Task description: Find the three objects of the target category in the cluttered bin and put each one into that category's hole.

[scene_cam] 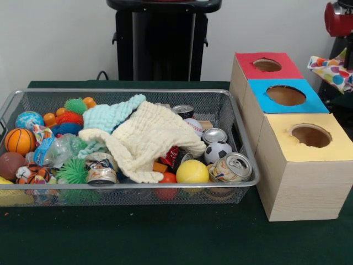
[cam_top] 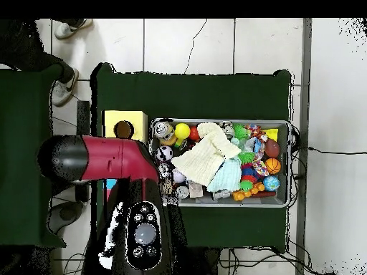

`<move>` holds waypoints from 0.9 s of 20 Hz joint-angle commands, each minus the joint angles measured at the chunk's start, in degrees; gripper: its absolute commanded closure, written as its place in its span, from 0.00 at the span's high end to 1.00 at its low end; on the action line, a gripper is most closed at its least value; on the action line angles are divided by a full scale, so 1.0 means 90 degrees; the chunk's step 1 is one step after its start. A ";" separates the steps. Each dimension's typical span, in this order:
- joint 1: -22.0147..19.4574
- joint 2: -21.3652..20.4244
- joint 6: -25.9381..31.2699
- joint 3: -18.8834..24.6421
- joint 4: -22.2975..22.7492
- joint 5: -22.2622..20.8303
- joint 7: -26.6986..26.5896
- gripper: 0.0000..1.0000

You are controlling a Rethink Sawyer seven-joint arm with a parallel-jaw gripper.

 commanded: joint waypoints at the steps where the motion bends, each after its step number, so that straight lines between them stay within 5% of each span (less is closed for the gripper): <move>1: -0.0330 0.0146 0.1157 0.0296 -0.0376 0.0175 0.1099 0.00; 7: -0.0436 0.0026 0.1303 0.0312 -0.0326 0.0183 0.1009 0.00; 18: -0.0561 0.0552 0.0869 0.0405 -0.0665 -0.0047 0.0739 0.00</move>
